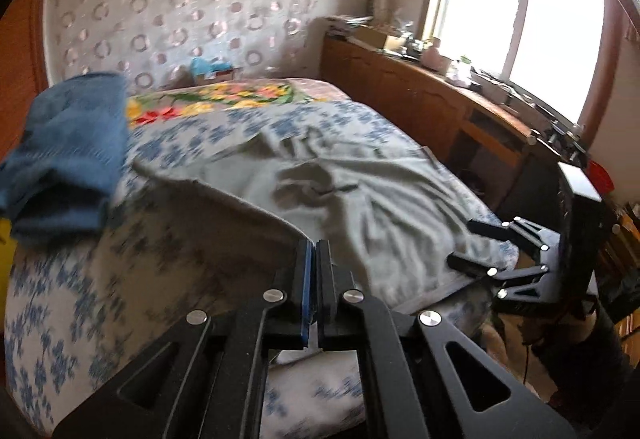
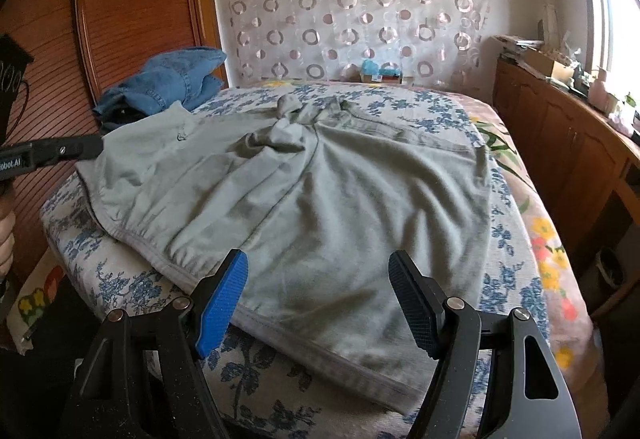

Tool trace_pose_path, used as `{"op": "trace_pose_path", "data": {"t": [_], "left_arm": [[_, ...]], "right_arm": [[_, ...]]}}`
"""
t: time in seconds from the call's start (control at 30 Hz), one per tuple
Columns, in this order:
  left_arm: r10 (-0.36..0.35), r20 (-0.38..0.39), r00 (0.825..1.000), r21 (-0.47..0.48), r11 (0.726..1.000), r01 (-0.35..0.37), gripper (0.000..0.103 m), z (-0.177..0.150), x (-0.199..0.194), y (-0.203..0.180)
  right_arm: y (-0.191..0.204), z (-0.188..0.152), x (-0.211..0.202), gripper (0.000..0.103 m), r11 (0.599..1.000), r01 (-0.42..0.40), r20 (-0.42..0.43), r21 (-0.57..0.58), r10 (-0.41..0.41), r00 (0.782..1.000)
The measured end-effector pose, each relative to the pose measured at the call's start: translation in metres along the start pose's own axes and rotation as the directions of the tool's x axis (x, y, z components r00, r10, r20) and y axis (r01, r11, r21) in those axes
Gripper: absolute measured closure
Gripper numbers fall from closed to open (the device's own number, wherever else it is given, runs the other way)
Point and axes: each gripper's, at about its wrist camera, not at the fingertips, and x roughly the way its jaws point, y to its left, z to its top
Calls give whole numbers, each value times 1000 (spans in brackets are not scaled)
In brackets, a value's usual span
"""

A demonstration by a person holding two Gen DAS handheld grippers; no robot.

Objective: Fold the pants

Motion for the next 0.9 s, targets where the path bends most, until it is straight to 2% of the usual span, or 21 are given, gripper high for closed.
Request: {"op": "trace_pose_path", "data": {"t": [0.17,0.23,0.33,0.4,0.43,0.47,0.53,0.6,0.73,0.9], "left_arm": [[-54,4,999,31,998,54,101,18,10,-28],[-47,4,999,46,998,47,100,21,13,-38],[2,23,1000,63,998,-3,100,21,13,-45],[-25,11,1000,50,998,24,100,18,12,-44],[-14,7,1000,47,999,14,99,18,12,-43],[4,4,1000,46,999,-4,96,17,11,-43],[17,12,1000,43,999,-18,69,16,8,-38],[19,31,999,30,999,-20,56,13,2,-31],[42,20,999,12,999,-43,42,3,-1,-14],[99,-37,994,-20,995,-100,39,-21,10,11]], "right_arm": [[-4,-3,1,28,1000,17,0,13,-17,1000],[-5,-2,0,28,1000,18,4,23,-19,1000],[-6,-2,-3,28,999,11,13,36,-11,1000],[-5,-2,-3,28,999,10,14,35,-10,1000],[-4,-2,-2,28,999,9,13,34,-10,1000],[-4,-2,-1,28,999,9,11,34,-9,1000],[-2,-1,2,28,999,5,8,37,-6,1000],[1,1,5,28,999,-4,7,38,3,1000],[11,5,11,29,999,-18,9,34,17,1000],[29,10,20,45,997,-67,8,24,67,998]]}}
